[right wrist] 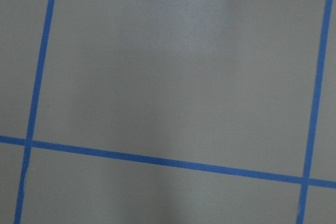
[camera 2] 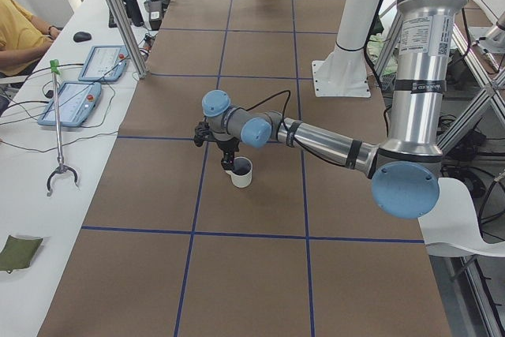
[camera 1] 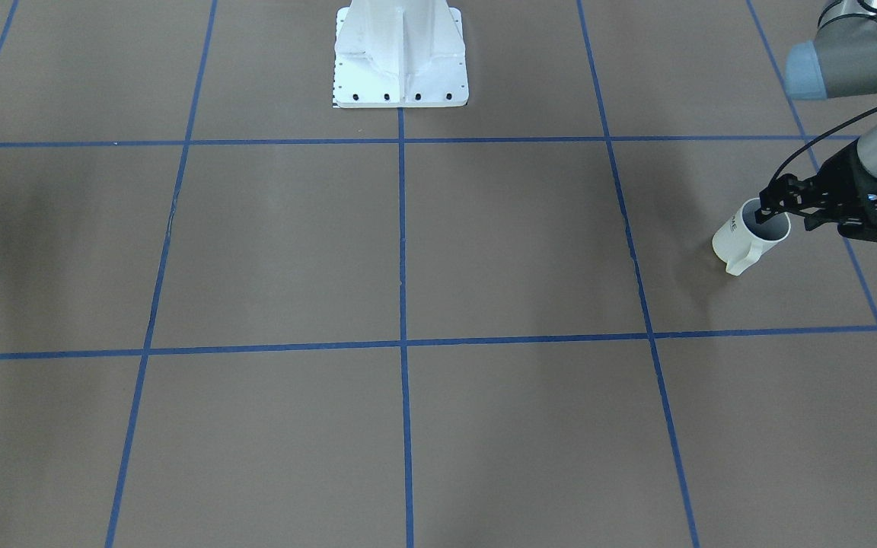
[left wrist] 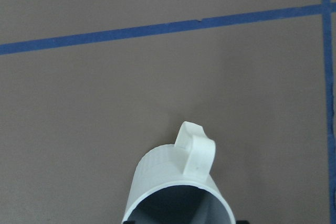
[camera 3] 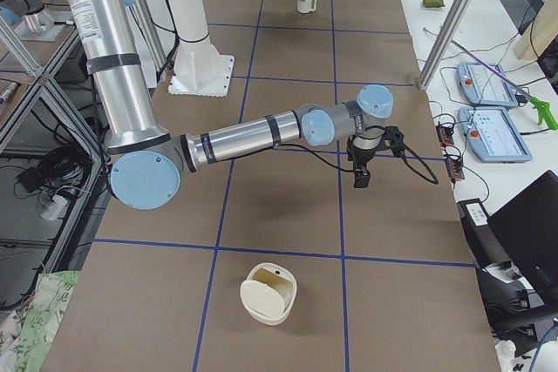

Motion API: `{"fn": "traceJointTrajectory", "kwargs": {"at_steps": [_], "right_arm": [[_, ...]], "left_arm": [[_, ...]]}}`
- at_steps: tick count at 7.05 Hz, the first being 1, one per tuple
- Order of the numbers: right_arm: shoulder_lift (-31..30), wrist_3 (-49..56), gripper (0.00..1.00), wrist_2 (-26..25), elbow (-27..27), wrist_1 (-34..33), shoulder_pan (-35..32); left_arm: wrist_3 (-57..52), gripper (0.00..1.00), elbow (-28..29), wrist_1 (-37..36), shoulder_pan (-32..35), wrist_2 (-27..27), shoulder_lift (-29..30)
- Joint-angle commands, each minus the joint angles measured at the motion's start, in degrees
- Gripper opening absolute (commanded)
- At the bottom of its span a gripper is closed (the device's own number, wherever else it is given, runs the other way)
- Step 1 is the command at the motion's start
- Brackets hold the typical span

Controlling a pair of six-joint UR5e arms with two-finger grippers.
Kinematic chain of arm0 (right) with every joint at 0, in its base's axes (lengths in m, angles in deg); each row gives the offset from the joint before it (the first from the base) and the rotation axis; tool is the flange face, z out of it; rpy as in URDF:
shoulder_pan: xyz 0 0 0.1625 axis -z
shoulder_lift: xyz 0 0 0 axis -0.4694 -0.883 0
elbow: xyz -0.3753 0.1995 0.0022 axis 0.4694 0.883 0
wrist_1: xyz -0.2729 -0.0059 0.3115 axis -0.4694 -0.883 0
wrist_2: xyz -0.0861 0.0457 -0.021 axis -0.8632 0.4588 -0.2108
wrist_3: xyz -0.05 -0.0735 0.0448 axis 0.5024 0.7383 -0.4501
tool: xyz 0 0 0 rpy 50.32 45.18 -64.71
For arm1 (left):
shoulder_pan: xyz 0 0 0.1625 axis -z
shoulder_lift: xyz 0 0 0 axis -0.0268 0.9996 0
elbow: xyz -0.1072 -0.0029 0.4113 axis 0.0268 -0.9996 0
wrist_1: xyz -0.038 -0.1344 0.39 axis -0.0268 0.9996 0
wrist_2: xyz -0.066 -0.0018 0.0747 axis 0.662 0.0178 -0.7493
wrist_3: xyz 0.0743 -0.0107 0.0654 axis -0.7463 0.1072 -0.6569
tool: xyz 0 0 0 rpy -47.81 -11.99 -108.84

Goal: Left arm hands cup to right arm to dump lemon

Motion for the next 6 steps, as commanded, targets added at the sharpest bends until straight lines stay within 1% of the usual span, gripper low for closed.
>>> {"fn": "traceJointTrajectory", "kwargs": {"at_steps": [1,2,3,4,5,6], "right_arm": [[0.16,5.31,1.0,0.23,-0.49,-5.62,-3.34],[-1.32,10.13,1.0,2.06,-0.41,-7.56,-5.44],[-3.95,12.36,1.0,2.42,-1.01,-7.41,-7.55],[-5.71,11.77,1.0,2.08,-2.5,-7.23,-7.92],[-6.17,11.59,1.0,2.16,-2.51,-7.06,-8.01],[-6.17,11.33,1.0,2.34,-2.69,-6.97,-8.01]], "left_arm": [[-9.67,1.0,1.2,-0.75,8.75,0.29,0.14],[-11.48,1.0,2.78,-2.41,10.97,0.46,-0.2],[-11.85,1.0,6.27,-3.55,14.73,0.9,-0.12],[-13.16,1.0,7.79,-3.74,15.99,0.73,0.14],[-12.82,1.0,7.89,-4.61,16.17,0.55,0.49],[-13.08,1.0,7.8,-7.06,17.05,0.55,1.19]]}}
